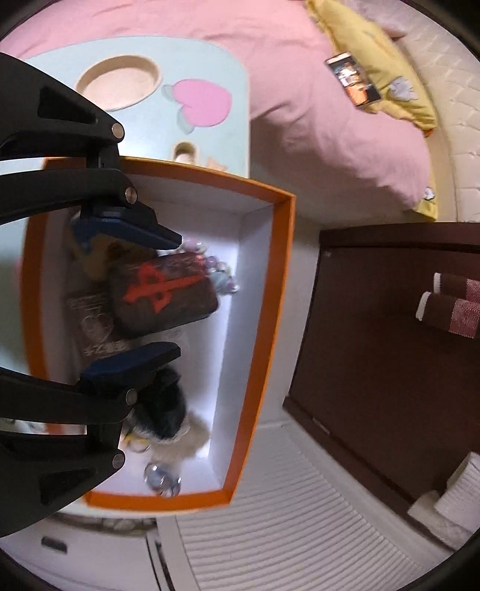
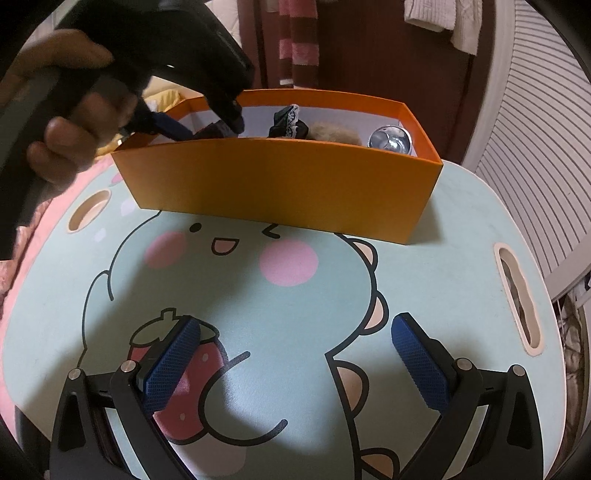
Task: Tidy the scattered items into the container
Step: 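Grasp the black pouch with red mark in the left tool and lift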
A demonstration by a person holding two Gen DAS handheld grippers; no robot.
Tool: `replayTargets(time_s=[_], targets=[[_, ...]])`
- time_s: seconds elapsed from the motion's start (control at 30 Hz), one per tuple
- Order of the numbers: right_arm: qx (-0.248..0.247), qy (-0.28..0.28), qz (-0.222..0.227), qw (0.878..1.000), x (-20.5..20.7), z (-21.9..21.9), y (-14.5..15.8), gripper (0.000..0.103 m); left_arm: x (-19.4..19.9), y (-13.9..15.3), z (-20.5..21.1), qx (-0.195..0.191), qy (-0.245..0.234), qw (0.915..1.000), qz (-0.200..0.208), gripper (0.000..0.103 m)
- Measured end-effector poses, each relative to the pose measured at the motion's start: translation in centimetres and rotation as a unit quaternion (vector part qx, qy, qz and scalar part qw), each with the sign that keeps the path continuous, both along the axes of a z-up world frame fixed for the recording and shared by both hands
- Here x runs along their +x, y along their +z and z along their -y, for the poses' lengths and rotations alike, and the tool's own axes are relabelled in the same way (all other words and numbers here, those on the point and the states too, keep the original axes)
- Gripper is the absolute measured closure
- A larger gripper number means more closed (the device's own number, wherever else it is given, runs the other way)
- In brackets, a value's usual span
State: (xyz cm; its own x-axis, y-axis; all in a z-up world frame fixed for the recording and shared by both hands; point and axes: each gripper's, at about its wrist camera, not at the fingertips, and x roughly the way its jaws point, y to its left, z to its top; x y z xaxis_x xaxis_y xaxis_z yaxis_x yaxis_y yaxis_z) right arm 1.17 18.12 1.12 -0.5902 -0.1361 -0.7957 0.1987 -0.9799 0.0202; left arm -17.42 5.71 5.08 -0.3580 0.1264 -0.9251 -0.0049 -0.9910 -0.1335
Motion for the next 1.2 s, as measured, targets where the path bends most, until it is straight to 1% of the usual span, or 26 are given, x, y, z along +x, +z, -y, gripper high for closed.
replayTargets(time_s=[0.03,0.07,0.1,0.17,0.2,0.3,0.37,0.4,0.43,0.47,0.5,0.53,0.63,0.7,0.73,0.77,0.8,0.83,0.87,0.9,0.97,1.07,1.2], targets=[[-0.002,0.0,0.0,1.0,-0.1,-0.1,-0.1,0.0,0.0,0.0,-0.3,-0.01,-0.005,0.9999,-0.004,0.051],[-0.003,0.0,0.0,1.0,0.0,-0.2,-0.1,0.0,0.0,-0.1,-0.6,-0.026,-0.008,0.9996,-0.01,0.058],[-0.005,0.001,0.0,1.0,0.0,-0.2,-0.2,0.0,0.2,-0.2,-0.9,-0.037,-0.012,0.9991,-0.017,0.058],[-0.007,0.001,-0.001,1.0,0.0,-0.3,-0.2,0.0,0.5,-0.3,-0.9,-0.042,-0.022,0.9986,-0.024,0.058],[-0.007,0.001,-0.001,1.0,0.0,-0.3,-0.3,0.0,0.8,-0.2,-1.2,-0.04,-0.027,0.9985,-0.024,0.058],[-0.006,0.001,-0.001,1.0,-0.1,-0.2,-0.2,0.0,1.3,0.2,-1.4,-0.014,-0.041,0.9987,-0.027,0.06],[-0.004,0.001,-0.001,1.0,0.2,-0.3,-0.1,0.0,1.8,1.2,-1.4,-0.003,-0.045,0.9982,-0.04,0.061],[-0.003,0.001,-0.001,1.0,0.2,-0.2,-0.2,0.0,2.3,2.0,-1.2,-0.001,-0.046,0.9975,-0.054,0.063],[-0.003,0.001,-0.001,1.0,0.2,-0.2,-0.2,0.0,2.6,2.8,-1.0,0.002,-0.047,0.9968,-0.064,0.066],[-0.002,0.001,-0.001,1.0,0.2,-0.1,-0.2,0.0,3.0,3.6,-0.6,0.008,-0.049,0.996,-0.075,0.08],[0.0,0.001,-0.001,1.0,0.1,-0.1,-0.2,0.0,3.6,4.4,-0.4,0.016,-0.052,0.9952,-0.081,0.087],[0.002,0.001,0.0,1.0,0.1,0.0,-0.3,0.0,4.3,5.4,-0.1,0.025,-0.058,0.9939,-0.09,0.09],[0.004,0.001,-0.001,1.0,0.0,0.2,-0.3,0.0,4.9,6.5,0.8,0.027,-0.063,0.9926,-0.1,0.09],[0.004,0.0,0.0,1.0,-0.1,0.1,-0.3,0.0,4.7,6.4,1.1,0.025,-0.067,0.9925,-0.099,0.09],[0.003,0.0,-0.001,1.0,-0.1,0.0,-0.3,0.0,4.4,6.0,1.1,0.023,-0.07,0.9931,-0.092,0.089],[0.003,0.0,-0.001,1.0,0.0,0.0,-0.3,0.0,4.1,5.6,1.2,0.022,-0.071,0.9937,-0.084,0.084],[0.004,0.0,-0.001,1.0,0.0,0.1,-0.3,0.0,3.8,5.1,1.3,0.023,-0.07,0.9943,-0.076,0.07],[0.004,0.0,-0.001,1.0,0.1,0.3,-0.3,0.0,3.4,4.8,1.4,0.021,-0.065,0.9955,-0.066,0.062],[0.004,0.0,-0.001,1.0,0.1,0.3,-0.3,0.0,3.2,4.4,1.4,0.017,-0.061,0.9963,-0.058,0.047],[0.004,0.0,-0.001,1.0,0.2,0.4,-0.3,0.0,3.0,4.2,1.4,0.012,-0.059,0.9967,-0.054,0.043],[0.004,0.001,-0.001,1.0,0.1,0.3,-0.3,0.0,2.5,3.9,1.3,-0.003,-0.066,0.9966,-0.051,0.042],[0.003,0.001,-0.001,1.0,0.0,0.3,-0.4,0.0,1.9,3.2,0.7,-0.041,-0.084,0.9951,-0.034,0.042],[-0.001,0.001,-0.001,1.0,-0.2,0.2,-0.4,0.0,1.7,2.0,-1.2,-0.121,-0.12,0.9849,-0.029,0.042]])
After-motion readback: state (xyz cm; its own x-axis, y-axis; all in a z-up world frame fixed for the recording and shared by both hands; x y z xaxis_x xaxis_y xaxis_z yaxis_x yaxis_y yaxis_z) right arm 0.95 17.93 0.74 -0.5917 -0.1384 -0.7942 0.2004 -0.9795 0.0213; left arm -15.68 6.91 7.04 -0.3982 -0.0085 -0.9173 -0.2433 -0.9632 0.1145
